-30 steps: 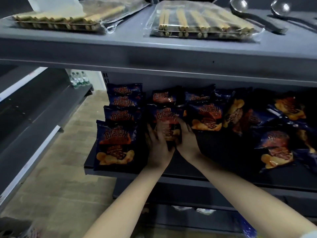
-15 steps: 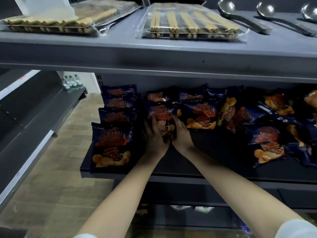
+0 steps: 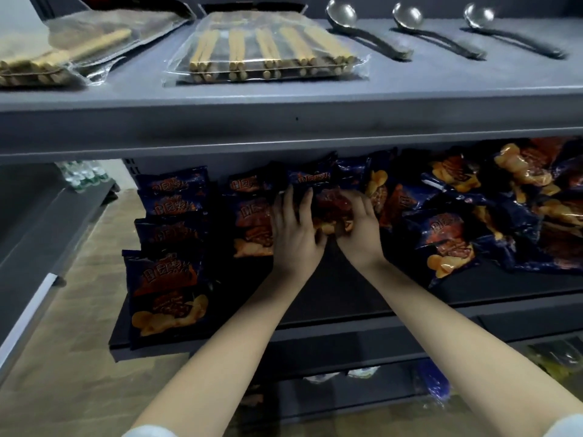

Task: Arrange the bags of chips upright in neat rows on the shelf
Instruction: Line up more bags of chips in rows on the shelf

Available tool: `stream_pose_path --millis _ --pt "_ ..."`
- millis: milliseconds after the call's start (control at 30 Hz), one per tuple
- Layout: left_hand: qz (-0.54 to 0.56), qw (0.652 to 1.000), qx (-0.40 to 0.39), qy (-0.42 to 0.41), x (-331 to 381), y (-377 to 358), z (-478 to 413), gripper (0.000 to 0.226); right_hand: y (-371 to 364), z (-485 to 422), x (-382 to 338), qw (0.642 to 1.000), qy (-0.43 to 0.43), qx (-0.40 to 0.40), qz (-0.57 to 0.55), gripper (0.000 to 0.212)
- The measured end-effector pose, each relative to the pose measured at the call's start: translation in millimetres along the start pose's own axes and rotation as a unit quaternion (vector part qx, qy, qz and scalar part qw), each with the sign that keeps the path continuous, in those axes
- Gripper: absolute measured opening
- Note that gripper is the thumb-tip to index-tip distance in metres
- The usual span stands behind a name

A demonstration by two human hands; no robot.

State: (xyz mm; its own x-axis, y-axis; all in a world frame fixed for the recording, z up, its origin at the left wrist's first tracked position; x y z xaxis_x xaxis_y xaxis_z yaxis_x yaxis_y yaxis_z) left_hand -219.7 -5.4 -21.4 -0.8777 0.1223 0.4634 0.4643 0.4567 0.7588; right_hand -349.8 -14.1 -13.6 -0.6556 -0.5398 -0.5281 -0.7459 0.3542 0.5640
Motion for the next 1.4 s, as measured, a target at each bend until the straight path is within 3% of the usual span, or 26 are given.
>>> stream_pose_path --millis 233,433,700,1100,1233,1400 --pt "-0.178 0.967 -0.134 -0.126 23.1 -37.2 -39.5 0.105 35.2 36.1 26.8 0.996 -0.062 -0.045 0.047 0.054" --pt "-0.19 0.954 -0.185 -0.136 35.2 -63.1 -52.2 0.107 43.1 66.9 26.1 0.99 -0.092 -0.096 0.04 0.06" --pt "-0.146 0.968 -0.112 -0.169 40.2 -67.5 -45.2 0.072 46.4 86.6 21.1 0.992 -0.094 -0.076 0.035 0.059" --pt "-0.021 0.99 -0.048 -0.128 39.2 -45.2 -26.5 0.068 57.1 77.5 22.1 0.995 -0.088 -0.039 0.025 0.06" --pt "0.054 0.993 -0.033 -0.099 37.3 -24.1 -23.2 0.066 58.7 63.6 12.8 0.999 -0.045 0.015 -0.002 0.054" --pt "0.078 0.989 0.049 -0.118 31.4 14.7 -22.4 0.064 58.3 31.9 -3.5 0.994 0.022 0.093 -0.055 0.037"
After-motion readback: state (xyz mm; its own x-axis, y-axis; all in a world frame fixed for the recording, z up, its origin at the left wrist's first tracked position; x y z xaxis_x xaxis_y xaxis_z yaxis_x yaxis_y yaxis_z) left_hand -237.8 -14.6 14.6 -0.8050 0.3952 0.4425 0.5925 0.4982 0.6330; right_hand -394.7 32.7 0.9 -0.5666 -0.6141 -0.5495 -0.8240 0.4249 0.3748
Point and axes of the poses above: each hand's wrist, its own z-axis away from the middle knuckle, its own y-axis out of the back of the hand, x = y × z, the point moved 2 cm from there along -z, towards the middle knuckle, and after that the axes turned 12 degrees about y, right-handed, at the moved point
